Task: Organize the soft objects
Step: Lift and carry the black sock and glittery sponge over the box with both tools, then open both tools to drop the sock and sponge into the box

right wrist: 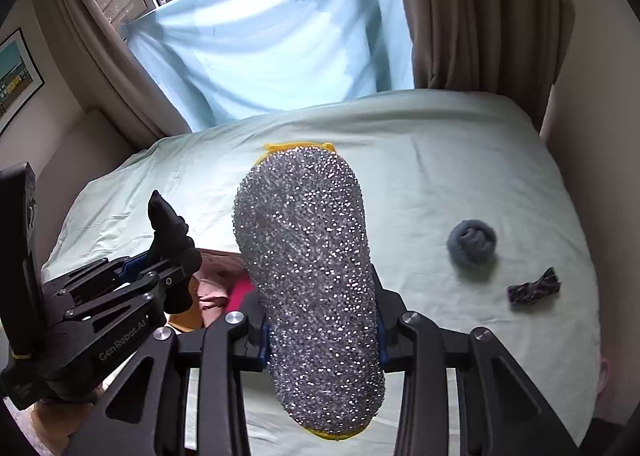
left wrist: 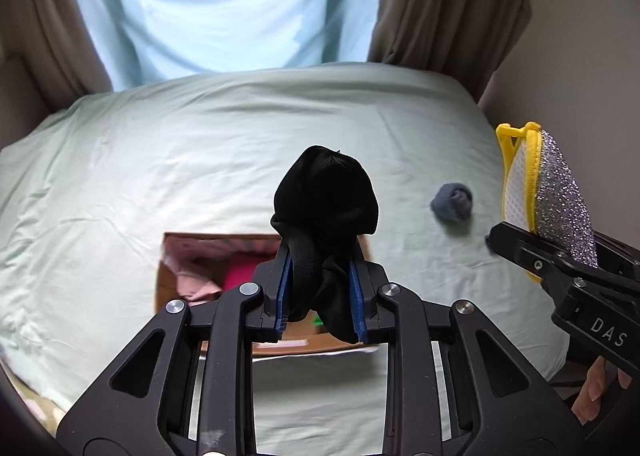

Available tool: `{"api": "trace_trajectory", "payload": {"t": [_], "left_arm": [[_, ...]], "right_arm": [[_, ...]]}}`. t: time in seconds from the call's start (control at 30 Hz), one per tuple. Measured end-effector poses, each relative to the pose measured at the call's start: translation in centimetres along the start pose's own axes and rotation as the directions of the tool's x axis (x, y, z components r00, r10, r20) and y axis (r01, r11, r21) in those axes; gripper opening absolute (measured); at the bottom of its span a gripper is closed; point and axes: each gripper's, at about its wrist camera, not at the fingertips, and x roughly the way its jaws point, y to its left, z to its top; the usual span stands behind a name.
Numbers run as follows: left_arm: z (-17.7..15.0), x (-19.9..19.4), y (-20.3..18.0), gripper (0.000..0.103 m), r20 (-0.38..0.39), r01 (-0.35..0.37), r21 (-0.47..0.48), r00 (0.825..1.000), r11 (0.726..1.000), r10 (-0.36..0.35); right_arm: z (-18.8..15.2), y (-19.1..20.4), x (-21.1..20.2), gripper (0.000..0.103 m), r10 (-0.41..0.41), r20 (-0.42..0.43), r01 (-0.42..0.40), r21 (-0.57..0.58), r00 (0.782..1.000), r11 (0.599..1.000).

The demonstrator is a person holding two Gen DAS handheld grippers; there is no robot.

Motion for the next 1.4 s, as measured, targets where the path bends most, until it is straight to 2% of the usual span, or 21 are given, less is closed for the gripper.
{"api": "trace_trajectory", "payload": {"t": [0.27, 0.5, 0.77, 1.03, 1.13, 1.17, 1.2, 1.23, 1.27, 1.3, 1.33, 1.37, 1.4], "left_arm": [[-1.3, 2.4, 8.3, 0.022, -0.069, -0.003, -0.029, 0.998, 1.0, 0.001], [-2.2, 7.1, 12.6, 0.022, -0.162, -0.016, -0.005, 0.987, 1.0, 0.015], [-3.9, 12.6, 13.9, 0.022, -0.285, -0.011, 0.025, 0.958, 1.0, 0.018], [-5.7, 17.2, 12.7, 0.022, -0.384, 0.032, 0.099, 0.923, 0.995, 0.008], [-6.2, 18.4, 12.3, 0.022, -0.414, 0.042, 0.109, 0.91, 0.993, 0.007], [-6.2, 18.6, 12.3, 0.022, -0.418, 0.065, 0.1, 0.908, 0.993, -0.017], [-6.3, 18.7, 12.2, 0.023, -0.423, 0.087, 0.096, 0.905, 0.992, -0.038], [-6.4, 18.7, 12.1, 0.032, -0.428, 0.097, 0.1, 0.903, 0.99, -0.045], [-6.5, 18.8, 11.9, 0.062, -0.433, 0.093, 0.115, 0.901, 0.989, -0.034], [-6.6, 18.8, 11.8, 0.083, -0.432, 0.077, 0.136, 0.902, 0.988, -0.011], [-6.7, 18.6, 11.6, 0.102, -0.416, 0.055, 0.159, 0.909, 0.986, 0.016], [-6.9, 18.2, 11.4, 0.103, -0.397, 0.041, 0.186, 0.917, 0.982, 0.037], [-7.1, 18.3, 11.3, 0.103, -0.403, 0.043, 0.201, 0.914, 0.979, 0.043]], "right_arm": [[-0.7, 6.2, 4.6, 0.034, -0.007, -0.078, 0.011, 0.044, 0.997, 0.999], [-1.8, 8.2, 11.1, 0.035, -0.008, -0.192, 0.032, 0.124, 0.981, 0.992], [-3.2, 8.2, 17.0, 0.035, -0.003, -0.318, 0.068, 0.194, 0.948, 0.979], [-4.0, 6.3, 21.7, 0.036, 0.001, -0.411, 0.131, 0.291, 0.912, 0.948], [-4.4, 5.9, 23.0, 0.04, -0.003, -0.436, 0.147, 0.296, 0.9, 0.944], [-4.5, 5.8, 23.3, 0.042, -0.009, -0.442, 0.153, 0.29, 0.897, 0.945], [-4.6, 5.8, 23.7, 0.048, -0.004, -0.452, 0.151, 0.289, 0.892, 0.945], [-4.8, 5.7, 24.0, 0.052, 0.005, -0.458, 0.147, 0.295, 0.889, 0.944], [-4.9, 5.7, 24.2, 0.064, 0.02, -0.457, 0.135, 0.304, 0.889, 0.943], [-4.8, 5.8, 24.4, 0.08, 0.028, -0.456, 0.127, 0.306, 0.89, 0.943], [-4.8, 5.8, 24.5, 0.087, 0.03, -0.452, 0.123, 0.306, 0.891, 0.944], [-4.6, 5.8, 24.4, 0.095, 0.031, -0.445, 0.119, 0.305, 0.895, 0.945], [-4.5, 5.8, 24.4, 0.096, 0.028, -0.44, 0.117, 0.3, 0.898, 0.947]]}}
